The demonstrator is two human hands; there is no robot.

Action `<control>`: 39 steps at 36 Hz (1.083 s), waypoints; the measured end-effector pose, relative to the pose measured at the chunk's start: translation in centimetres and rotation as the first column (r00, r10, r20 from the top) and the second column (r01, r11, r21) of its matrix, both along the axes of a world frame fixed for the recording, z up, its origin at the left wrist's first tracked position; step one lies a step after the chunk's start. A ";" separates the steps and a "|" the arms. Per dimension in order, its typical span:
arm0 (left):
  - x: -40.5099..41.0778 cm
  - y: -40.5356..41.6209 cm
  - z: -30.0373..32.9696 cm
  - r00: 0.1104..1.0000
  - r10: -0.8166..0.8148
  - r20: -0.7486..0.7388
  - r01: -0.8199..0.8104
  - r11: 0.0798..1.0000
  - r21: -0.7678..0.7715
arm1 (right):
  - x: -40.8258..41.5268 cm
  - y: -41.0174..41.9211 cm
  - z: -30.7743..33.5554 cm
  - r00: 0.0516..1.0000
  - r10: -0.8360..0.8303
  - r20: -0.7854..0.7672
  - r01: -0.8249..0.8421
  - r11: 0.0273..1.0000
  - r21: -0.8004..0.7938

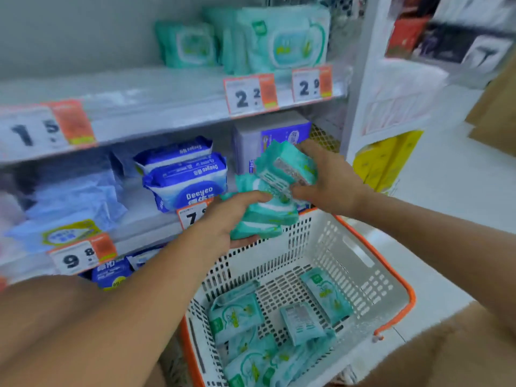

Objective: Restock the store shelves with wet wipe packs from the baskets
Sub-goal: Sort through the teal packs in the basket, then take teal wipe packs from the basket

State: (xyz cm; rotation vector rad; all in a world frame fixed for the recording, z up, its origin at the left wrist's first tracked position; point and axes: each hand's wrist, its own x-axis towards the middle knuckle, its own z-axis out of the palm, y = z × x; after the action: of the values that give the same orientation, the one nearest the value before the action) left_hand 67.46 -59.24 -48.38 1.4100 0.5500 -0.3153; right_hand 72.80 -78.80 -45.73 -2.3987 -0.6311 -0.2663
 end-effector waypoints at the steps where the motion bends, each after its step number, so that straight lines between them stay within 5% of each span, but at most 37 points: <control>1: -0.1 0.0 1.4 1.000 -0.009 0.014 0.010 1.000 -0.015 | -0.2 -0.3 0.9 0.977 0.012 0.211 0.006 0.996 -0.084; 3: -0.1 0.7 4.1 0.998 -0.003 0.056 0.005 0.999 -0.040 | 0.1 -0.6 2.5 0.830 0.090 0.550 0.027 0.979 -0.200; 5: -0.4 1.4 6.7 0.994 0.011 0.111 -0.003 0.997 -0.077 | 0.8 -0.3 3.8 0.729 0.092 0.678 -0.006 0.992 -0.129; 8: -0.7 2.7 9.1 0.977 0.055 0.204 -0.030 0.992 -0.125 | 1.0 1.3 4.9 0.767 0.074 0.638 -0.155 0.985 0.072; 13: -0.4 5.0 9.7 0.937 0.132 0.324 -0.091 0.986 -0.141 | 1.4 2.6 5.3 0.798 0.191 0.571 -0.308 0.945 0.114; 22: 1.5 6.2 9.8 0.812 0.166 0.560 -0.124 0.986 -0.111 | 3.2 2.7 7.4 0.913 0.149 0.381 -0.255 0.935 0.247; 27: 3.2 6.3 9.9 0.675 0.227 0.702 -0.227 0.969 -0.095 | 2.7 3.7 8.6 0.850 0.097 0.518 -0.185 0.975 0.121; 34: 3.8 7.4 9.8 0.606 0.156 0.780 -0.229 0.973 -0.017 | 2.9 7.2 9.1 0.882 0.200 0.426 -0.321 0.918 0.234; 39: 2.2 8.1 10.8 0.479 0.199 0.855 -0.303 0.952 -0.052 | 2.1 9.5 7.5 0.903 0.306 0.302 -0.406 0.838 0.364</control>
State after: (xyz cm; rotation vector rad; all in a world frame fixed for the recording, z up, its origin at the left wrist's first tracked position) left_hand 69.68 -51.19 -37.60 1.3639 -0.0800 0.6776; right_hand 74.89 -69.34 -38.23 -1.8051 -1.0063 -0.4730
